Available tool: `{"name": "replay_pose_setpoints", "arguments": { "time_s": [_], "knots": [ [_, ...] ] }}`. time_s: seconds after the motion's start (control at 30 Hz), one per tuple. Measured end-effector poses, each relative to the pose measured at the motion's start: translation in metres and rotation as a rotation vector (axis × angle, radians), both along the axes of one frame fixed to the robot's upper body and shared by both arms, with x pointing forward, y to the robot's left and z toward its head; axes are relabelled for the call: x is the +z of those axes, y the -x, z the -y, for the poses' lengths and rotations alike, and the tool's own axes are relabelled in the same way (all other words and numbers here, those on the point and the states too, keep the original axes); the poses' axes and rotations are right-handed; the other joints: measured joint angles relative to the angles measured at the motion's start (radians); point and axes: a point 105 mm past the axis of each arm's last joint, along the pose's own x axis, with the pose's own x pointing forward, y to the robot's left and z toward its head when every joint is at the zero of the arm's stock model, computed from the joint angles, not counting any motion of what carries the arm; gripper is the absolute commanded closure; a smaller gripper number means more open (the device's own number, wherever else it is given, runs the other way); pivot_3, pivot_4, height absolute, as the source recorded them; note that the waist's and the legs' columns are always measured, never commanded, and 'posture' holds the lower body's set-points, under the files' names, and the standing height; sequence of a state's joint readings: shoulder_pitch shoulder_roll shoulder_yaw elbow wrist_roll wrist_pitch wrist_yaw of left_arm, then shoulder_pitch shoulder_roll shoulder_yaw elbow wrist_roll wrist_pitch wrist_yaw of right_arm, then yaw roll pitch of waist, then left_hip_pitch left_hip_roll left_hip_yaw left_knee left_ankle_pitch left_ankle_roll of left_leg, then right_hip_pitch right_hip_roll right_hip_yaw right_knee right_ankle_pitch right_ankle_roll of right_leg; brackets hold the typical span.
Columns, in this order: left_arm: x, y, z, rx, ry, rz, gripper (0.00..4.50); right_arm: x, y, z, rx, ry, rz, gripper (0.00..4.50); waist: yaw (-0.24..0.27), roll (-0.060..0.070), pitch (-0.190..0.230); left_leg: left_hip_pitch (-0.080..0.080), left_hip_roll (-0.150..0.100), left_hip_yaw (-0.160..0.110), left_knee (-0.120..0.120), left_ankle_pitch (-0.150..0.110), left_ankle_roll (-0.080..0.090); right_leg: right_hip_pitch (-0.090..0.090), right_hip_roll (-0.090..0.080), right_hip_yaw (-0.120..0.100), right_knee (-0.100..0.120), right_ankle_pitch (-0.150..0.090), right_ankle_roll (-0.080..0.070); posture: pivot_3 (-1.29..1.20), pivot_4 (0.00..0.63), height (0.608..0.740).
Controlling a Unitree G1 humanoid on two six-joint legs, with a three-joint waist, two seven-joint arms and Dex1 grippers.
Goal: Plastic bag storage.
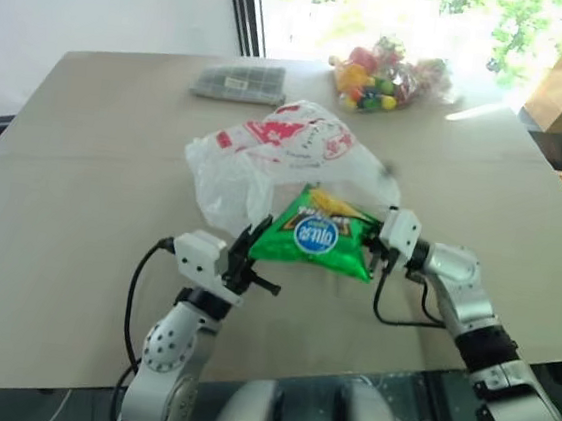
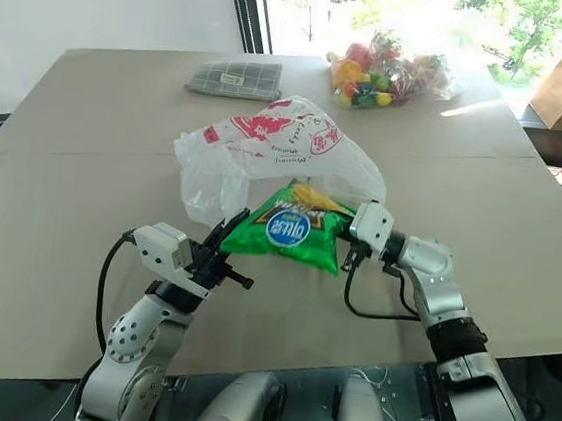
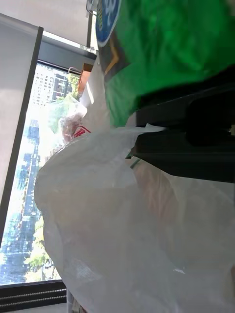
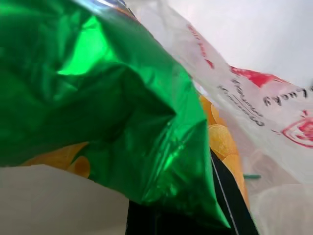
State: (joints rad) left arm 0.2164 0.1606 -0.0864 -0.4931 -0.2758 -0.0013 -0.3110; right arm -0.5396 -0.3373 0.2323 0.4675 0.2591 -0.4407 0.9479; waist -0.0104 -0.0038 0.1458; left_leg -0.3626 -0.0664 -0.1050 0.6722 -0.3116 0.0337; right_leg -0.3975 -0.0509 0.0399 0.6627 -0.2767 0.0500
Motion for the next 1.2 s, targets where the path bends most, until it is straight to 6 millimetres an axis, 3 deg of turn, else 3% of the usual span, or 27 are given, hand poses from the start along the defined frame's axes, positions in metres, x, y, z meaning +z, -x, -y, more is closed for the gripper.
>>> {"name": "replay_pose_setpoints", "arguments": {
  "time_s": [0.17,0.3,0.5,0.6,0.7,0.8,0.9,0.97,1.0,1.13,1.2],
  "knots": [
    [0.001,-0.001,0.001,-0.007,-0.004,0.003,4.50,-0.009,-0.036,0.008,-0.160,0.104,0.051,4.49,-0.005,0.000,0.000,0.000,0.000,0.001,-0.001,0.000,0.000,0.000,0.000,0.001,0.000,0.000,0.000,0.00,0.150,0.740],
    [0.001,-0.001,0.001,-0.007,-0.004,0.000,4.50,-0.020,-0.051,0.011,-0.256,0.215,0.106,4.49,-0.005,0.000,0.000,0.000,0.000,0.002,-0.001,0.000,0.000,-0.001,0.000,0.001,0.000,0.000,0.000,0.00,0.150,0.740],
    [0.001,-0.001,0.001,-0.007,-0.006,-0.003,4.50,-0.005,-0.069,0.004,-0.382,0.134,0.158,4.49,-0.008,0.000,0.000,0.000,0.000,0.003,-0.001,0.000,0.000,-0.003,0.001,0.001,0.001,0.000,0.000,0.00,0.150,0.740],
    [0.001,-0.001,0.001,-0.007,-0.007,-0.003,4.50,0.020,-0.072,-0.020,-0.395,0.011,0.195,4.49,-0.020,0.000,0.000,-0.002,0.000,0.005,-0.002,0.000,-0.001,-0.007,0.001,0.002,0.003,0.000,0.000,0.00,0.150,0.740],
    [0.001,-0.002,0.001,-0.009,-0.009,-0.006,4.50,0.049,-0.076,-0.056,-0.383,-0.071,0.176,4.49,-0.032,0.000,0.000,-0.003,0.000,0.006,-0.001,0.000,-0.001,-0.009,0.001,0.003,0.004,0.000,0.000,0.00,0.150,0.740],
    [0.002,-0.002,0.001,-0.012,-0.008,-0.005,4.50,0.050,-0.076,-0.089,-0.342,-0.035,0.079,4.49,-0.033,0.001,0.000,-0.003,0.000,0.006,-0.002,0.001,-0.001,-0.009,0.001,0.003,0.006,0.000,0.000,0.00,0.150,0.740],
    [0.000,-0.002,0.000,-0.008,-0.008,-0.015,4.50,0.024,-0.062,-0.125,-0.236,0.161,0.044,3.65,-0.030,0.001,0.000,-0.005,0.000,0.006,-0.002,0.001,-0.001,-0.012,0.001,0.002,0.006,0.000,0.000,0.00,0.150,0.740],
    [-0.001,-0.002,-0.003,0.000,-0.011,-0.019,4.50,0.021,-0.058,-0.132,-0.219,0.182,0.046,2.90,-0.029,0.001,0.000,-0.007,0.000,0.005,-0.001,0.001,-0.001,-0.013,0.001,0.002,0.006,0.000,0.000,0.00,0.150,0.740],
    [-0.001,-0.002,-0.004,0.004,-0.012,-0.020,4.50,0.024,-0.057,-0.135,-0.222,0.183,0.076,2.24,-0.028,0.001,0.000,-0.008,-0.001,0.005,0.000,0.001,-0.001,-0.014,0.001,0.002,0.006,0.000,0.000,0.00,0.150,0.740],
    [0.000,-0.002,-0.002,-0.004,-0.005,-0.018,4.50,0.042,-0.059,-0.128,-0.259,0.128,0.147,0.58,-0.030,0.001,0.000,-0.008,-0.001,0.005,-0.001,0.001,-0.001,-0.015,0.001,0.002,0.007,0.000,0.000,0.00,0.150,0.740],
    [0.000,-0.001,0.002,-0.022,0.005,-0.017,4.50,0.042,-0.052,-0.103,-0.231,0.114,0.094,0.58,-0.021,0.001,-0.001,-0.010,-0.001,0.002,0.000,0.001,-0.001,-0.014,-0.001,0.001,0.005,0.000,0.000,0.00,0.150,0.740]
  ]
}}
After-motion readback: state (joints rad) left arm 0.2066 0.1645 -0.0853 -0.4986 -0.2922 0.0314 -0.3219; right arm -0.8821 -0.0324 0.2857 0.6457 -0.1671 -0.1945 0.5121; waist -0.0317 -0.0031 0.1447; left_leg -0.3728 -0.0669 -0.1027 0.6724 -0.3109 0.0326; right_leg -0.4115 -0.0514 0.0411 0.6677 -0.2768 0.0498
